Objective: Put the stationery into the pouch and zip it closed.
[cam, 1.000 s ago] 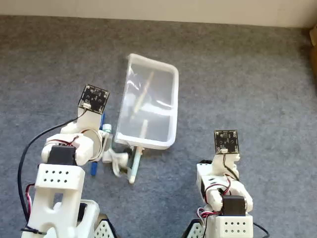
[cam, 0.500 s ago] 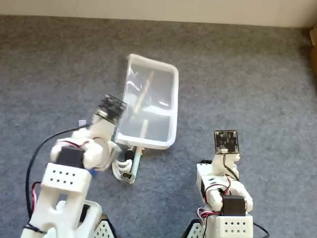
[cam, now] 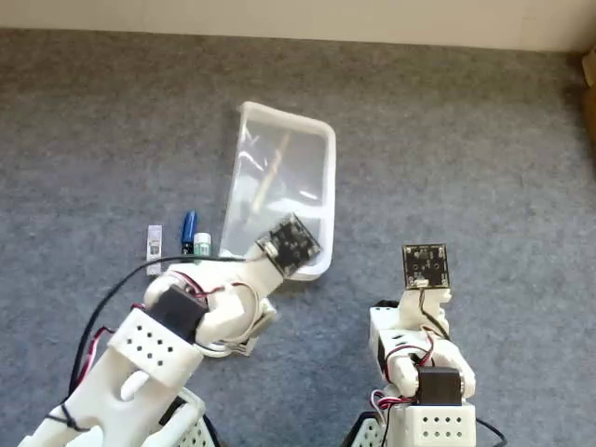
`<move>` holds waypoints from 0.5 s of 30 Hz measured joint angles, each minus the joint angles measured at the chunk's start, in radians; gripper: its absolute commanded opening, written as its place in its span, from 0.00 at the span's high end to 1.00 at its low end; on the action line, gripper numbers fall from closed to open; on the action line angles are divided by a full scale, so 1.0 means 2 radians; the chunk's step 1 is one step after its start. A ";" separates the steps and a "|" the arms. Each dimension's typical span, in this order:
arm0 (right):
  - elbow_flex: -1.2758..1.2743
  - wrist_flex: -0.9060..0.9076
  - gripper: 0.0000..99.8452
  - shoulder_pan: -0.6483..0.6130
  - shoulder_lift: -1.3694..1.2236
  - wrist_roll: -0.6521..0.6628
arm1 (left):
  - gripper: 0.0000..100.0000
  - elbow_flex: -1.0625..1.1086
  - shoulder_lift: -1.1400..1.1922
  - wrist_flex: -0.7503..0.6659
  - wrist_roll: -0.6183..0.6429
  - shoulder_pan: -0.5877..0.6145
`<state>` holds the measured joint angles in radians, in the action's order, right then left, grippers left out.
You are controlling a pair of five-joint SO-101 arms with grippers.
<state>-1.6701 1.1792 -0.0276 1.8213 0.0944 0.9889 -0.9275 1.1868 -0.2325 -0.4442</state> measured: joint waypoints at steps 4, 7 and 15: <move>0.000 0.000 0.98 0.000 0.000 0.000 | 0.80 -0.076 0.000 0.051 0.038 0.048; 0.000 0.000 0.98 0.002 0.000 0.000 | 0.80 -0.090 0.000 0.071 0.058 0.132; 0.005 -0.002 0.98 0.034 0.000 -0.052 | 0.80 -0.004 -0.001 0.012 0.064 0.315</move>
<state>-1.6609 1.1761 0.0399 1.8213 -0.0100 0.9812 -0.9291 1.2114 -0.1036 0.1864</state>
